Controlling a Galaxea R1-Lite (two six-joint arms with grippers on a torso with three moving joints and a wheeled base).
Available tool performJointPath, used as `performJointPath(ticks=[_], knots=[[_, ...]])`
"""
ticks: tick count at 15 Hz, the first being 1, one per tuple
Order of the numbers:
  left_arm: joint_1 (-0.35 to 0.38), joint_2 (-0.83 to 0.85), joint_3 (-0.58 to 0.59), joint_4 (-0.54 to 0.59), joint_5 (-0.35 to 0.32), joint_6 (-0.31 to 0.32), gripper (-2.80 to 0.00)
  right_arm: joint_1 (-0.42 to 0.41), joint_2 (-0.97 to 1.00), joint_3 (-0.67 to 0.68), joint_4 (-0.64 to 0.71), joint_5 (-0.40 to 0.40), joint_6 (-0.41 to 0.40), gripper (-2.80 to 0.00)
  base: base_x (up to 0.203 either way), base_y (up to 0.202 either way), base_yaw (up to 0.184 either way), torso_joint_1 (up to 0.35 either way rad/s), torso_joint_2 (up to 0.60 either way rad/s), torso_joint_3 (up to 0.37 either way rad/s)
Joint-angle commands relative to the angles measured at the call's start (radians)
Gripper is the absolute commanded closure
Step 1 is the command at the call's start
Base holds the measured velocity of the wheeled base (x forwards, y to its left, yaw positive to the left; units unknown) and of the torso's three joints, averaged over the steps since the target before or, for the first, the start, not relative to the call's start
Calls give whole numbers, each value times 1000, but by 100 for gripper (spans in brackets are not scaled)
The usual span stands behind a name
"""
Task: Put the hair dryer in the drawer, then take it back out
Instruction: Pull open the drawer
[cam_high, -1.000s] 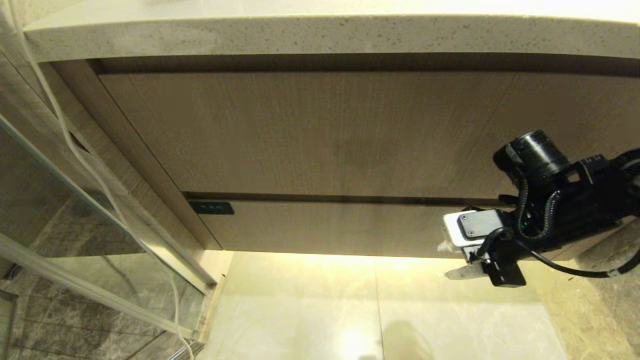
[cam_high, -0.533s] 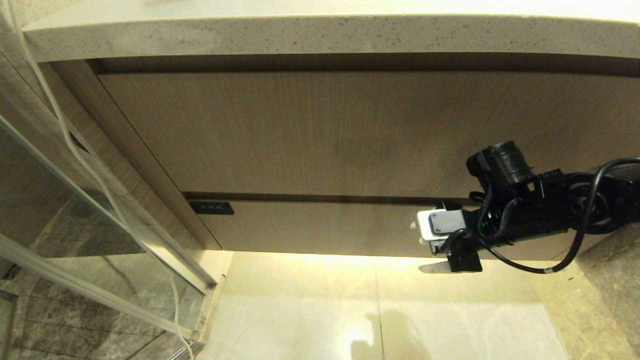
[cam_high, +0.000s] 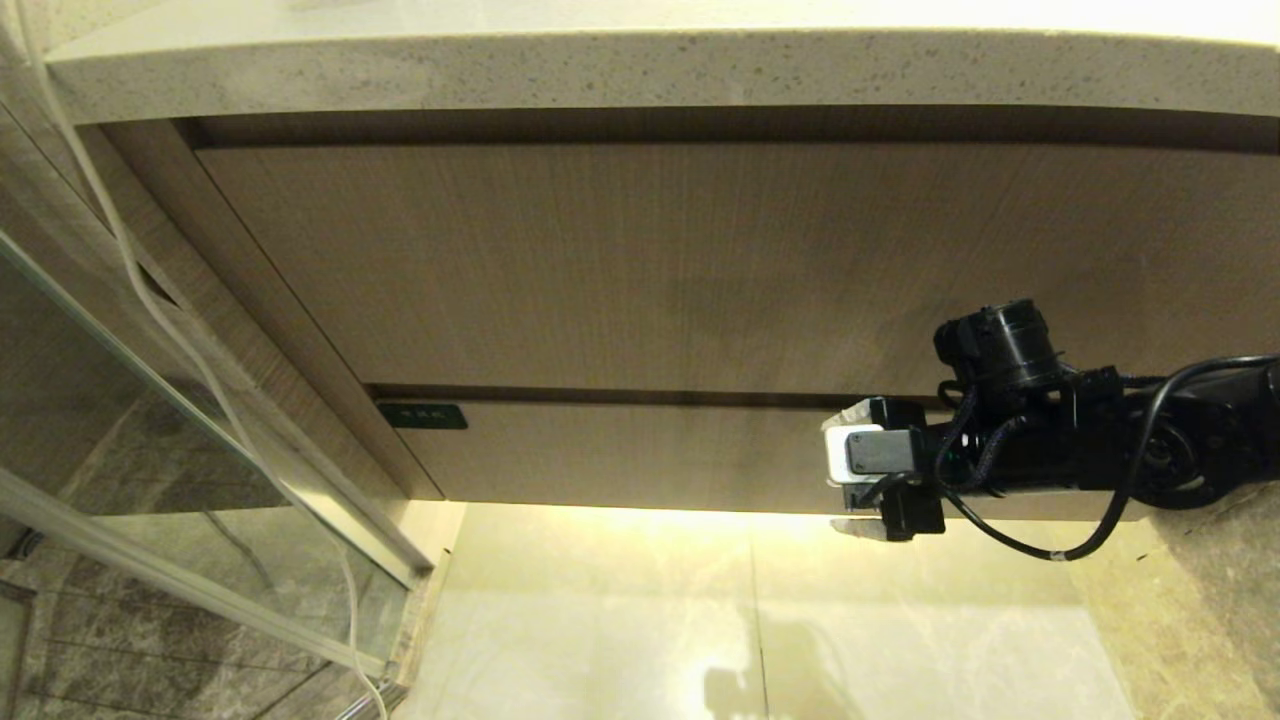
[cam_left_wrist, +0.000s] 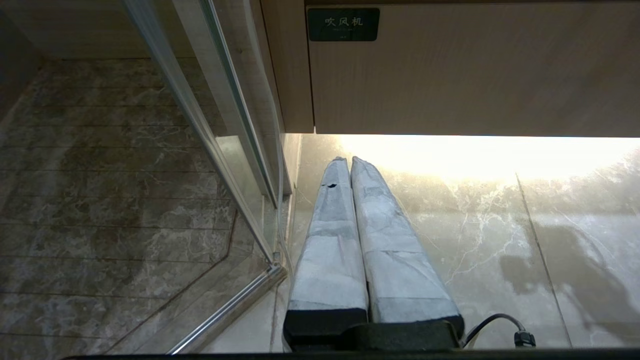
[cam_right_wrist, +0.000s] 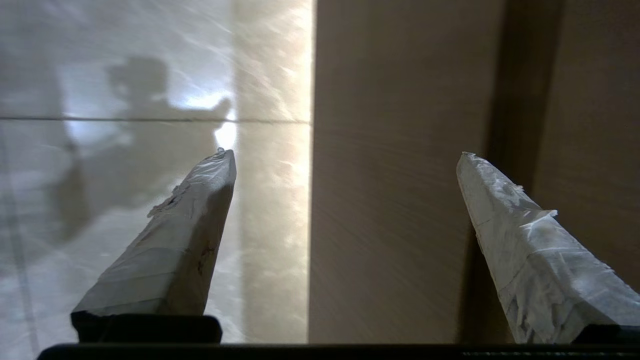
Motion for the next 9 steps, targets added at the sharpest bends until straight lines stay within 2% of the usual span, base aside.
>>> performJointPath(ticks=[1, 5, 9], knots=[[0, 0, 0, -1, 0, 0, 0, -4, 2, 57, -85, -29, -6, -280, 0, 0, 0, 0, 0, 0], [0, 0, 0, 0, 0, 0, 0, -23, 27, 60, -102, -52, -7, -280, 0, 0, 0, 0, 0, 0], [0, 0, 0, 0, 0, 0, 0, -24, 71, 59, -226, -87, -4, -280, 0, 0, 0, 0, 0, 0]])
